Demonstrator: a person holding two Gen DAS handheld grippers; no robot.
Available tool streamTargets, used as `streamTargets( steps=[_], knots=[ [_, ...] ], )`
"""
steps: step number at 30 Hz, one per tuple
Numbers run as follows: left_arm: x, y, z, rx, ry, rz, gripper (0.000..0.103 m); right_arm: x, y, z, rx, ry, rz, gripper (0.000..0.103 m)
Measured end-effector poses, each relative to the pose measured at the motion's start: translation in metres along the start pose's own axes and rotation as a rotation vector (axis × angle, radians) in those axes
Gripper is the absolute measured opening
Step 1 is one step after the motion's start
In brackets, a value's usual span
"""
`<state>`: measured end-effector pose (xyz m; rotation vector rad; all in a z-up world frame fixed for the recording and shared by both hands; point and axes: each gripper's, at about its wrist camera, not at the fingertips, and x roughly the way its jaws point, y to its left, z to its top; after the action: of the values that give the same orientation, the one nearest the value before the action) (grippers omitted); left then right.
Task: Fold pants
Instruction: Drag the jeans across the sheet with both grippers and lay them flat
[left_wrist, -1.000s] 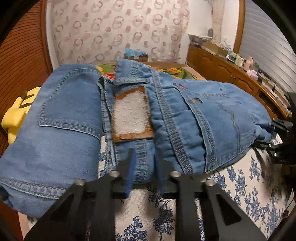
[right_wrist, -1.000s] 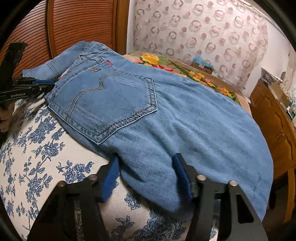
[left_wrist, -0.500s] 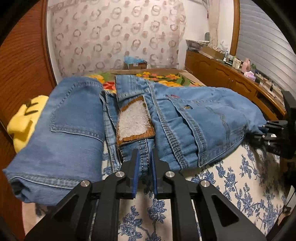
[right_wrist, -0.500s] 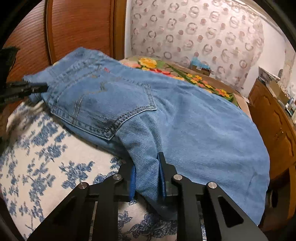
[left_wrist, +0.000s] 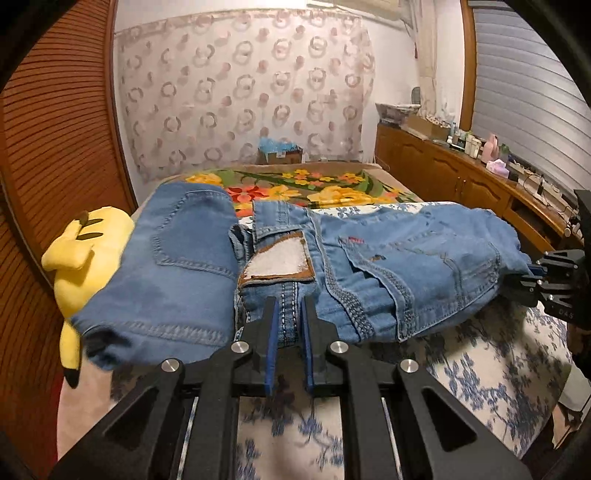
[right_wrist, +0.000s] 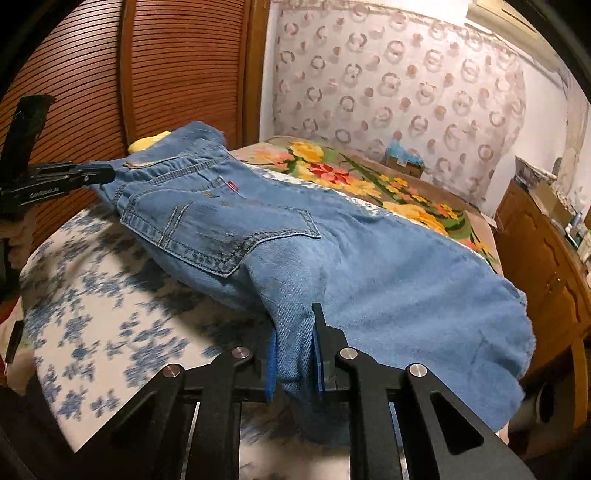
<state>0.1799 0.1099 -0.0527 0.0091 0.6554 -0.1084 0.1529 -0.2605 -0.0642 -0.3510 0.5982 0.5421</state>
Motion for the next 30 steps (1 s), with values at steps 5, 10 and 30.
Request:
streamTargets(
  steps=[5, 10, 30],
  knots=[
    [-0.027, 0.008, -0.014, -0.013, -0.019, 0.012, 0.013, -0.025, 0.019, -0.016, -0.006, -0.022, 0.023, 0.015],
    [-0.061, 0.011, -0.034, -0.026, -0.041, 0.021, 0.013, -0.05, 0.037, -0.034, -0.013, -0.039, 0.042, 0.015],
    [-0.076, -0.001, -0.078, -0.049, 0.026, -0.01, 0.038, -0.071, 0.021, -0.067, 0.114, -0.005, 0.134, 0.029]
  ],
)
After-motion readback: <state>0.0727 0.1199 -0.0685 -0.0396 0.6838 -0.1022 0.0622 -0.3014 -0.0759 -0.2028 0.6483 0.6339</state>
